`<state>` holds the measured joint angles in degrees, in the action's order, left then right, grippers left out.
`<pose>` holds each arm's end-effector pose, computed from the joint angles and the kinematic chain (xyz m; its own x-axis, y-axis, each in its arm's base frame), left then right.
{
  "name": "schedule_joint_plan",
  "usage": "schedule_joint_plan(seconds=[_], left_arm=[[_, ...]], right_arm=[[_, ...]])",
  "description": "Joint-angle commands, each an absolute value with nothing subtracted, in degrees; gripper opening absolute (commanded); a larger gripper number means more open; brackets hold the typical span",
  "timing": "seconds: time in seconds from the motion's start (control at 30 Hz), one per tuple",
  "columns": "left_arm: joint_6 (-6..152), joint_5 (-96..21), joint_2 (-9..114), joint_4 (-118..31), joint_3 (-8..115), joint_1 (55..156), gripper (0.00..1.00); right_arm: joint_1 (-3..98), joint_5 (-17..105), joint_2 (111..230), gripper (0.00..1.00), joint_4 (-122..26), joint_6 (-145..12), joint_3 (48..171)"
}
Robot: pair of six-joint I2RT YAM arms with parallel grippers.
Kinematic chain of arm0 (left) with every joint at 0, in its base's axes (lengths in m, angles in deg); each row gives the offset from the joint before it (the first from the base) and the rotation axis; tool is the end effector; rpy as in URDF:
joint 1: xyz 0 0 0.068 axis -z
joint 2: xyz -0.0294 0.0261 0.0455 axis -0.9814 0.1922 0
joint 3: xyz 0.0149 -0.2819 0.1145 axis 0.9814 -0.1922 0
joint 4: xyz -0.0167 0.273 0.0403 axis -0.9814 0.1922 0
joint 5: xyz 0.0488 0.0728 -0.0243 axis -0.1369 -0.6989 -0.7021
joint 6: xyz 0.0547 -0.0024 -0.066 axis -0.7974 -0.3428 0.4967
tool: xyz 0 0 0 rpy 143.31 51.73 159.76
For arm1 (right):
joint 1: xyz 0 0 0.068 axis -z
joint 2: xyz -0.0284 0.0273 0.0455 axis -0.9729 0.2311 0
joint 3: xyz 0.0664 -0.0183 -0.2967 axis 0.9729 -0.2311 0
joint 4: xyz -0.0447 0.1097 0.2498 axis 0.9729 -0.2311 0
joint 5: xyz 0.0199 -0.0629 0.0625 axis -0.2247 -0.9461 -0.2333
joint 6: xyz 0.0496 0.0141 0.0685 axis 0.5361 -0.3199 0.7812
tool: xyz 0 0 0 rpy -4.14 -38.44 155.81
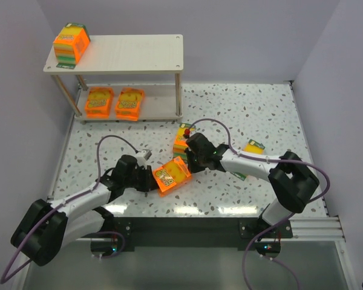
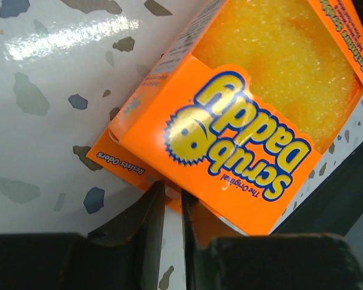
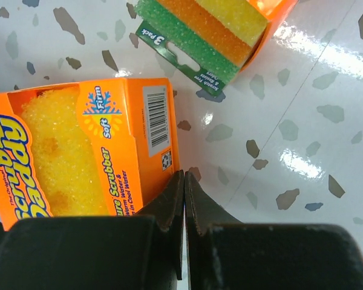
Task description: Place and organize the cleaning sponges onto the shelf
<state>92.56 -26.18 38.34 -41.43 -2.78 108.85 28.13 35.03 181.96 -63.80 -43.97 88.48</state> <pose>0.1648 -0.1240 0.1265 -0.8753 -0.0609 -0.4797 0.2579 0.7803 -0.5698 0.2429 0.2717 0.1779 -0.8275 -0.1975 -0.5257 -0.3826 0.8835 0.2703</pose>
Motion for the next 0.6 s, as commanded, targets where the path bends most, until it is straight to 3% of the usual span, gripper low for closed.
schedule_joint_plan(seconds=[0.0, 0.23, 0.57], left_arm=[[96.31, -29.06, 32.86, -42.26, -1.17, 109.59, 0.25], [101.33, -39.96, 26.52, -33.47, -0.03, 109.59, 0.42], [108.00, -43.75, 20.21, -30.21, -1.78, 109.59, 0.49]], right_arm=[[27.60, 36.72, 181.37, 0.00, -61.43, -44.07, 90.89], [27.68, 33.56, 179.35, 0.00, -62.76, -43.72, 88.34], [27.77, 31.71, 179.26, 0.00, -63.11, -44.25, 85.89]])
